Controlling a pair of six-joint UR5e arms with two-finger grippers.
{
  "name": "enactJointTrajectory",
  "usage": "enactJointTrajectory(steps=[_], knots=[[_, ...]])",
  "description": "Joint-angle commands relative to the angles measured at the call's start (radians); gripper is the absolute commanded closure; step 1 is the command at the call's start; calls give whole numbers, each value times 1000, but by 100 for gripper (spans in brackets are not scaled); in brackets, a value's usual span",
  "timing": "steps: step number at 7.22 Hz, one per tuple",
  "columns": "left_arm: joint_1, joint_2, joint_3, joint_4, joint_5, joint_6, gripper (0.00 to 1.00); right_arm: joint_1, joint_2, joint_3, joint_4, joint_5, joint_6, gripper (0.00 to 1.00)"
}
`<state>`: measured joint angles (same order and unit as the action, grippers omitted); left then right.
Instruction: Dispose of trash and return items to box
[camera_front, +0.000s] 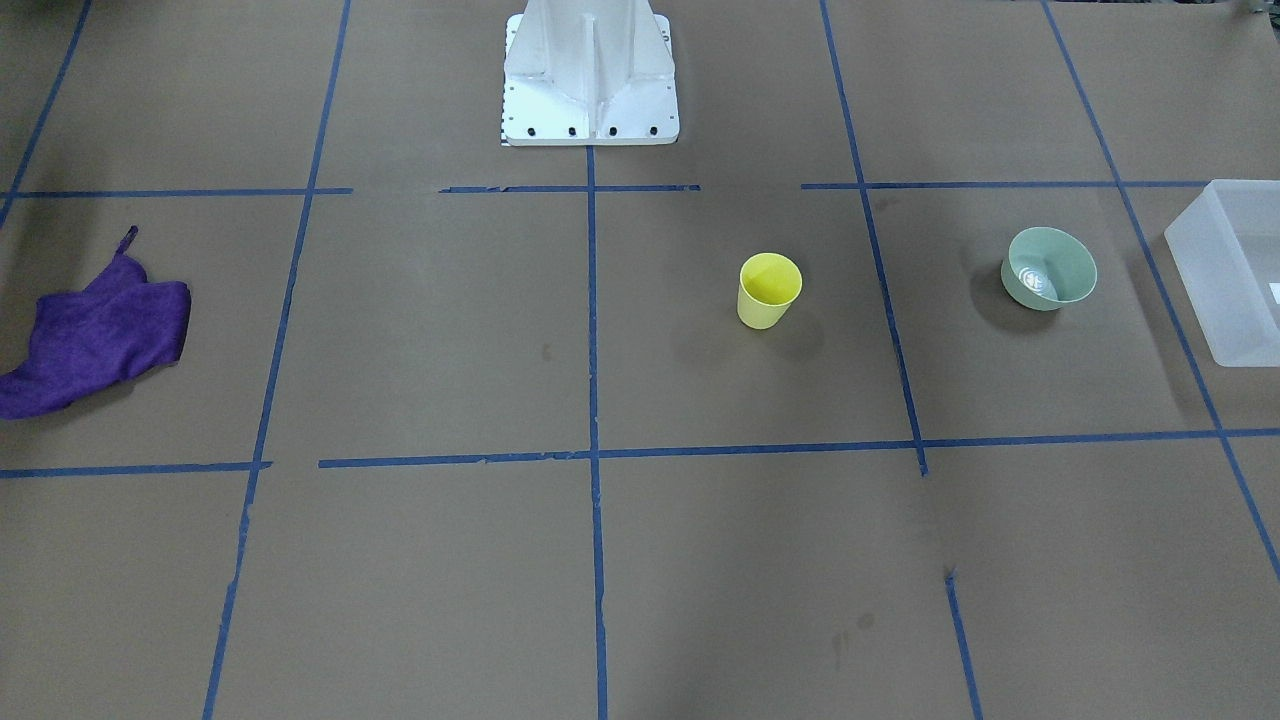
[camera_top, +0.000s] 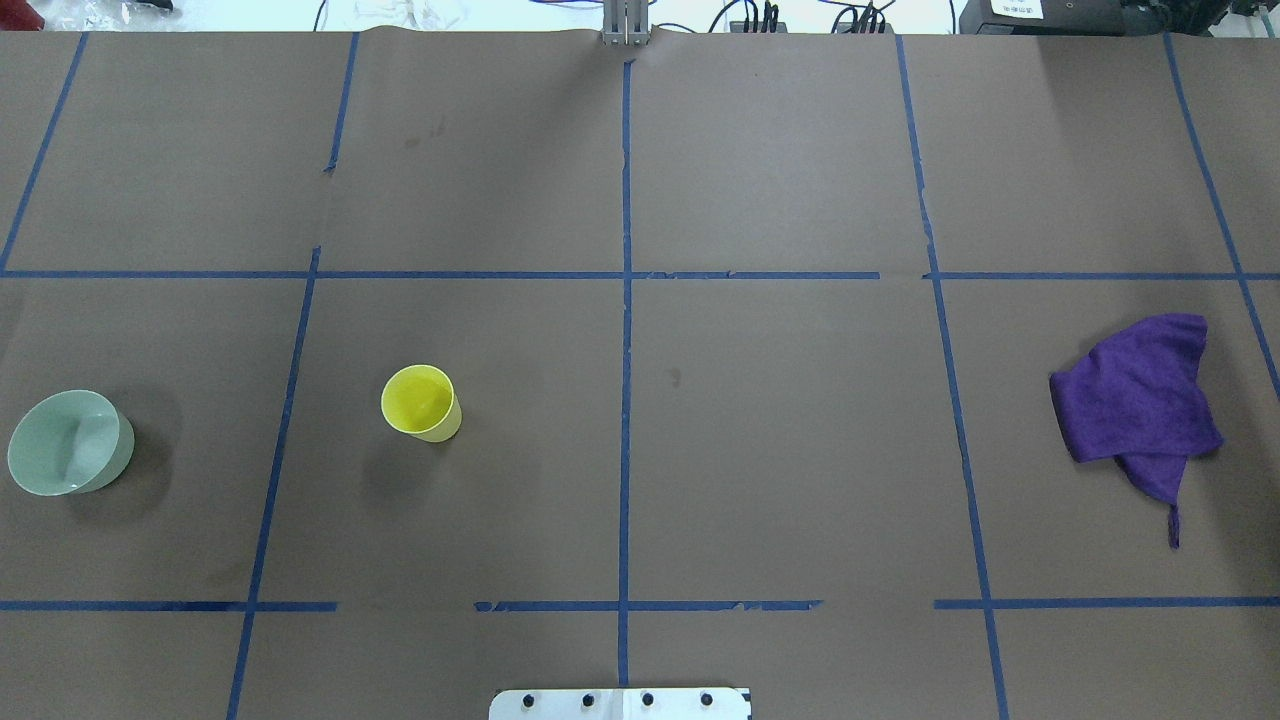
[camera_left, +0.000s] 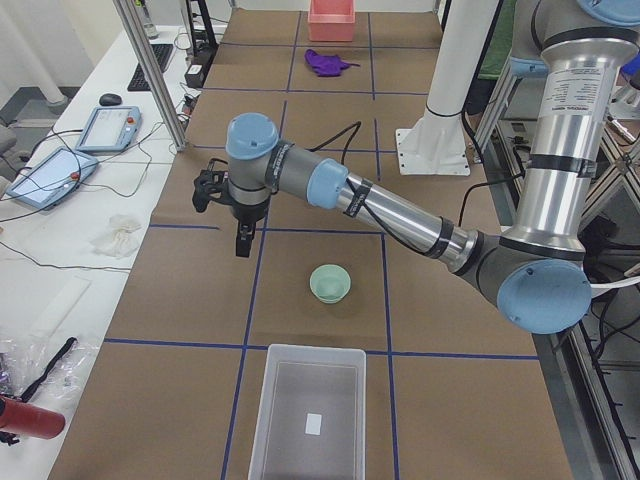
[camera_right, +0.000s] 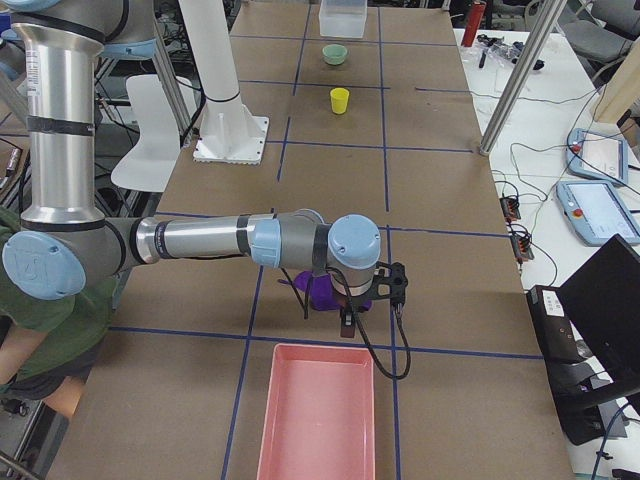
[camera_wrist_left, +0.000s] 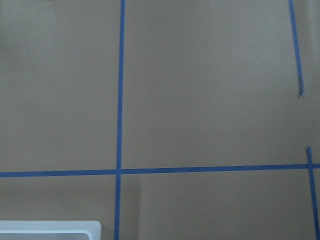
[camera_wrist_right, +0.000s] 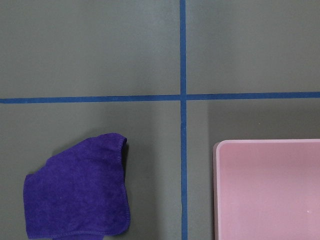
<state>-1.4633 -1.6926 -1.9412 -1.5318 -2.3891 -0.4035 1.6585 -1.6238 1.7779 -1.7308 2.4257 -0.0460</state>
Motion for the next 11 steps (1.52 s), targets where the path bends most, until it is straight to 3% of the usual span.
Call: enactJointTrajectory(steps=[1, 2, 3, 7, 9, 11], knots=[[243, 30, -71, -292, 14, -453, 0, -2, 10, 8, 22, 4, -1, 0], [365, 57, -76, -430, 118, -619, 0, -2, 7, 0, 63, 4, 2, 0], [477, 57, -78, -467, 210, -727, 0, -3, 7, -2, 65, 4, 2, 0], [786, 6, -102, -438, 445, -919, 0, -6, 12, -6, 63, 7, 3, 0], [834, -103, -44, -303, 507, -919, 2, -8, 13, -8, 62, 7, 3, 0], [851, -133, -19, -292, 518, -919, 5, -8, 12, -9, 62, 7, 3, 0]])
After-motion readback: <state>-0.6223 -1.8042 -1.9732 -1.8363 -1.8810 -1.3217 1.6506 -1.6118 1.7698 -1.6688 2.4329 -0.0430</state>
